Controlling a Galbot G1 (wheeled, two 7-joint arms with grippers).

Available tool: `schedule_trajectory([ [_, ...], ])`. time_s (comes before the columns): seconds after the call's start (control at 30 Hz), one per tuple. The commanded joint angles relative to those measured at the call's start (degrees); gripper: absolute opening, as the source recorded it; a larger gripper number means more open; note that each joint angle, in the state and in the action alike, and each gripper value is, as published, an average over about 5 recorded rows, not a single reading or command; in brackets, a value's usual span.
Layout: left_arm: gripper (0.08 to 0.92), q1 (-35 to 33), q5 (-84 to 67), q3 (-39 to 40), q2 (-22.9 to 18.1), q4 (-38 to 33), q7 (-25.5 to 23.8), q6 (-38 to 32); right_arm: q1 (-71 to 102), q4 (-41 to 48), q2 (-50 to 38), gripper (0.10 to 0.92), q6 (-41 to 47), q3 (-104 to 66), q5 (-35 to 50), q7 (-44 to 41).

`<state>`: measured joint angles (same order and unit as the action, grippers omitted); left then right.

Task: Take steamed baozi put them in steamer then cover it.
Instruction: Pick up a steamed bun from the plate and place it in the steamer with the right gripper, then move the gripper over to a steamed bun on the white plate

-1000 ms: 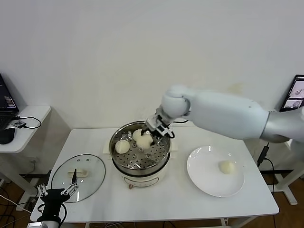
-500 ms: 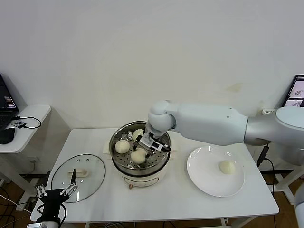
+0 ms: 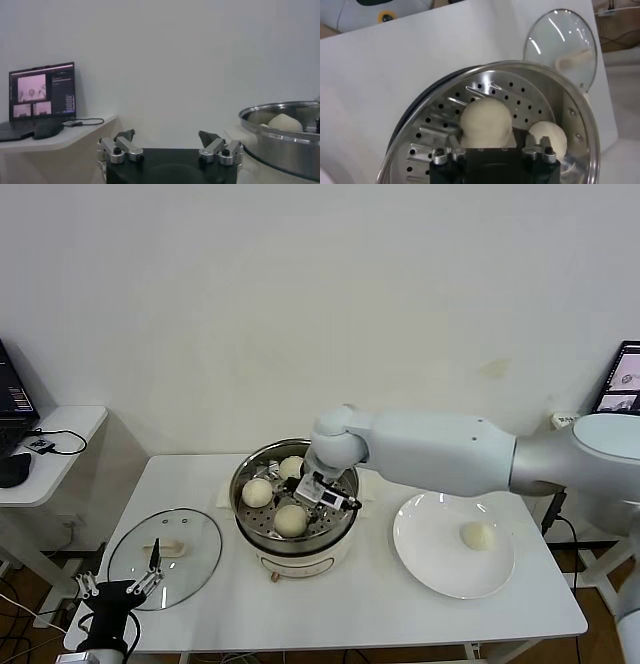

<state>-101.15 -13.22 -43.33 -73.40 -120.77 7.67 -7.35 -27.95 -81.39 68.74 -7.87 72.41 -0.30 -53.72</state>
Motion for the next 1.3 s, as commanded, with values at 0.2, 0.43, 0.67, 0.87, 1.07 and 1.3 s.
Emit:
schedule_trajectory([
  [0.2, 0.823, 0.2, 0.0, 0.0, 0.6, 0.4, 0.0, 0.1, -4.4, -2.0, -10.7, 0.823, 17.4, -7.1, 8.1, -4.3],
  [0.43, 0.823, -0.1, -0.2, -0.6, 2.2, 1.0, 0.0, -0.2, -4.3, -6.6, -23.2, 0.823, 26.3, -7.0, 9.1, -6.1],
  [0.67, 0.823, 0.6, -0.2, -0.2, 3.1, 2.5, -0.1, -0.5, 1.6, -10.6, -36.6, 0.823, 27.3, -8.7, 5.5, -6.9],
  [0.87, 0.823, 1.0, 0.0, 0.7, 3.4, 2.7, -0.1, -0.3, 14.6, -8.2, -41.6, 0.823, 26.3, -15.9, -2.1, -6.8],
  [1.07, 0.823, 0.6, 0.5, 0.7, 3.3, 2.6, -0.2, -0.1, 29.0, -4.6, -42.3, 0.823, 25.7, -25.8, -8.1, -6.3],
  [1.3, 0.823, 0.3, 0.7, 0.6, 3.1, 2.3, -0.2, 0.2, 38.5, -2.7, -42.0, 0.823, 25.4, -33.3, -12.7, -5.6],
])
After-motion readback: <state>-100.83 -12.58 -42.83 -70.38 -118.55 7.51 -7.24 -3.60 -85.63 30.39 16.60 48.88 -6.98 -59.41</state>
